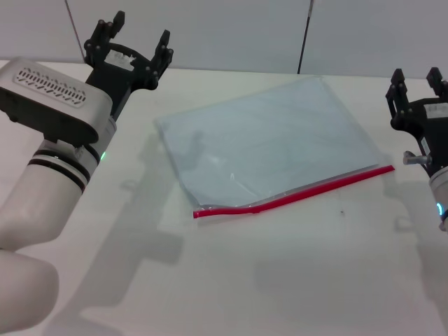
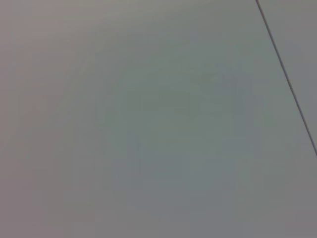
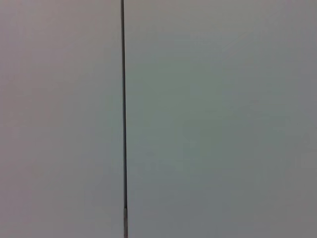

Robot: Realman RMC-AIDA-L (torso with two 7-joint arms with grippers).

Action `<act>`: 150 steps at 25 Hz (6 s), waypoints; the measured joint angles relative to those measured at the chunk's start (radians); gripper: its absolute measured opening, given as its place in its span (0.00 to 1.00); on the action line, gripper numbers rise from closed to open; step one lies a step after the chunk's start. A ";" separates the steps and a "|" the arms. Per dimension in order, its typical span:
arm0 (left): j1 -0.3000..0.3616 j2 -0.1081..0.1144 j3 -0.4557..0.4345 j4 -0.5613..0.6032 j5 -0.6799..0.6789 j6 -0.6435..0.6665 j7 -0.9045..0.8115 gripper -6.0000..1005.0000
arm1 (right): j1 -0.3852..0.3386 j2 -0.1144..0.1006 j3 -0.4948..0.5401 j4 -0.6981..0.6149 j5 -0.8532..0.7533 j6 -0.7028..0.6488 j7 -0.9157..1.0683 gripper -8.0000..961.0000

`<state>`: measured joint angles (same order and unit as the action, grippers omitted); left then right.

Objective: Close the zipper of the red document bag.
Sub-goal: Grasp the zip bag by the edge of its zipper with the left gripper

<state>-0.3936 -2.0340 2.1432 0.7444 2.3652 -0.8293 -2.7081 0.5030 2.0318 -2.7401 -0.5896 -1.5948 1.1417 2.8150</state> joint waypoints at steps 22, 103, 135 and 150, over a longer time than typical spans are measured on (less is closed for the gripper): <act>0.006 0.000 0.001 0.000 -0.003 0.003 -0.012 0.86 | 0.002 0.000 0.002 0.011 0.001 -0.005 -0.002 0.84; -0.142 0.005 -0.203 0.671 0.383 1.992 0.347 0.84 | 0.039 -0.002 0.027 0.027 0.029 -0.114 0.001 0.83; -0.175 0.003 -0.141 0.612 0.485 1.874 0.252 0.84 | 0.046 -0.002 0.026 0.027 0.029 -0.126 0.001 0.83; -0.173 0.003 -0.103 0.636 0.484 1.886 0.233 0.84 | 0.048 -0.002 0.030 0.027 0.029 -0.126 0.001 0.83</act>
<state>-0.5667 -2.0310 2.0402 1.3799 2.8494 1.0566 -2.4755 0.5508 2.0295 -2.7105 -0.5629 -1.5662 1.0154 2.8164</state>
